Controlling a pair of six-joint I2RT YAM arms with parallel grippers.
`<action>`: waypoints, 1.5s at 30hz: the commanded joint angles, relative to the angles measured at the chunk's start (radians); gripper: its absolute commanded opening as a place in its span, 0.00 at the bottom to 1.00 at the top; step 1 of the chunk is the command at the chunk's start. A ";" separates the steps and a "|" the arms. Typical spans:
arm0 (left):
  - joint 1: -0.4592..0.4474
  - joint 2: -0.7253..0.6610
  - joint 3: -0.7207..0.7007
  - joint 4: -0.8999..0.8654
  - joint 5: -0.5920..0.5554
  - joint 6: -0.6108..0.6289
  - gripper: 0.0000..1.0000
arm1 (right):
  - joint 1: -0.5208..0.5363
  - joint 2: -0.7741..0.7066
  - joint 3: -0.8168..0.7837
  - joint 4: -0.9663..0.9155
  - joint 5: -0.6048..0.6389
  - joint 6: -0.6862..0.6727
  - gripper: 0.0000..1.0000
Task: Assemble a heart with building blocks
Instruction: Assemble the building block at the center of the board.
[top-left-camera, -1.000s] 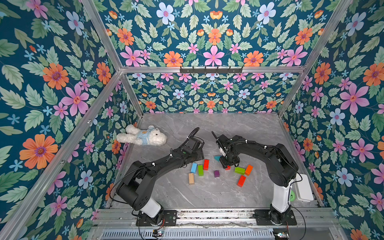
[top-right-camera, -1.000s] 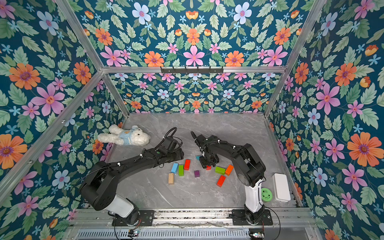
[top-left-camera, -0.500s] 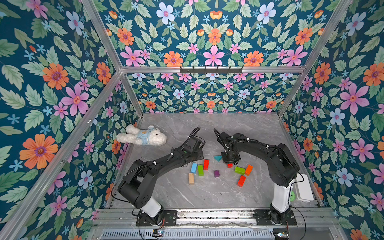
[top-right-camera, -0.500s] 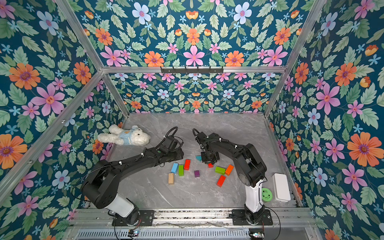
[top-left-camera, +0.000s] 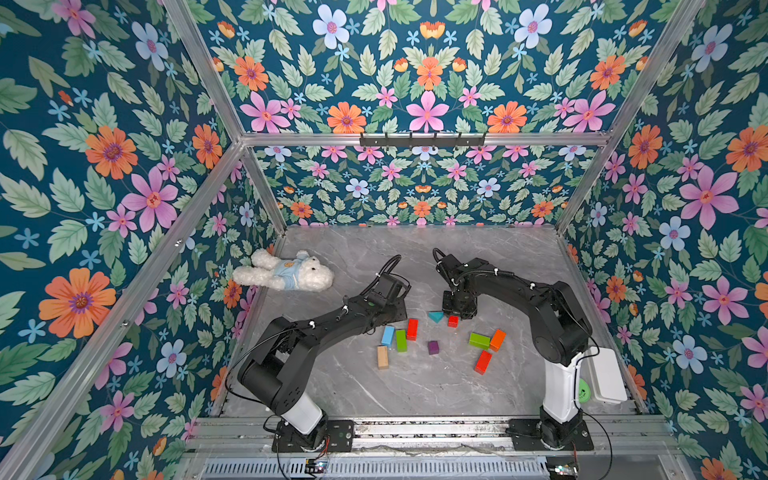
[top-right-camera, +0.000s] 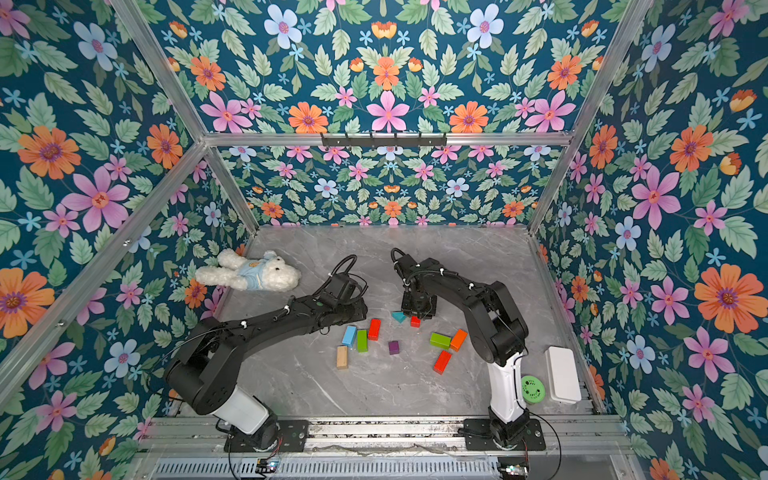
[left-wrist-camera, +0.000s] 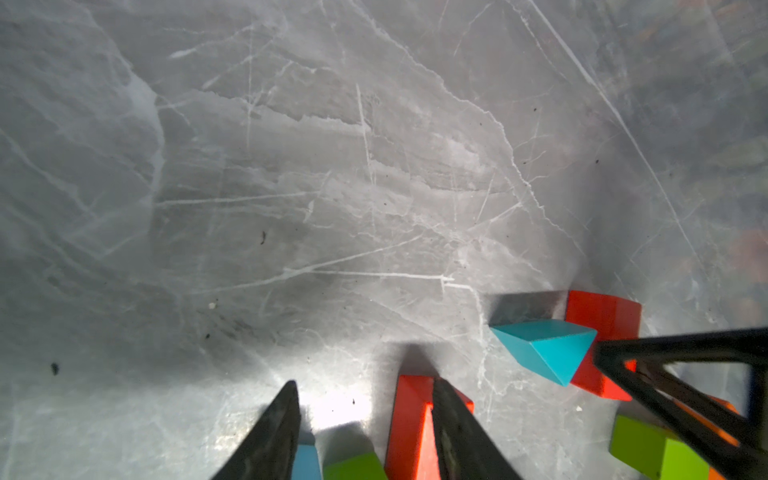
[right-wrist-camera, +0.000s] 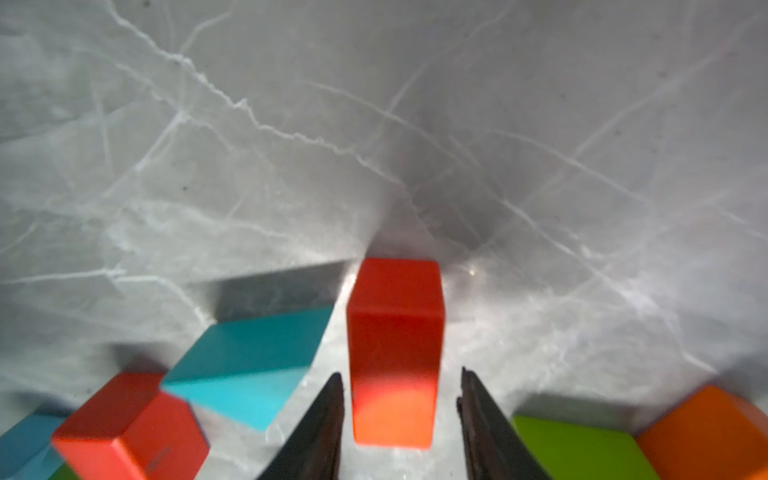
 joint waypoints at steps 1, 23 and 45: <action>0.000 -0.001 0.000 0.005 0.001 0.000 0.53 | 0.002 -0.067 -0.052 -0.009 -0.011 0.035 0.52; 0.000 0.008 0.023 -0.012 0.013 -0.001 0.45 | -0.069 -0.012 -0.107 0.063 -0.077 -0.096 0.20; 0.001 0.019 0.035 -0.014 0.027 0.009 0.45 | -0.028 -0.032 -0.107 0.037 -0.065 -0.055 0.29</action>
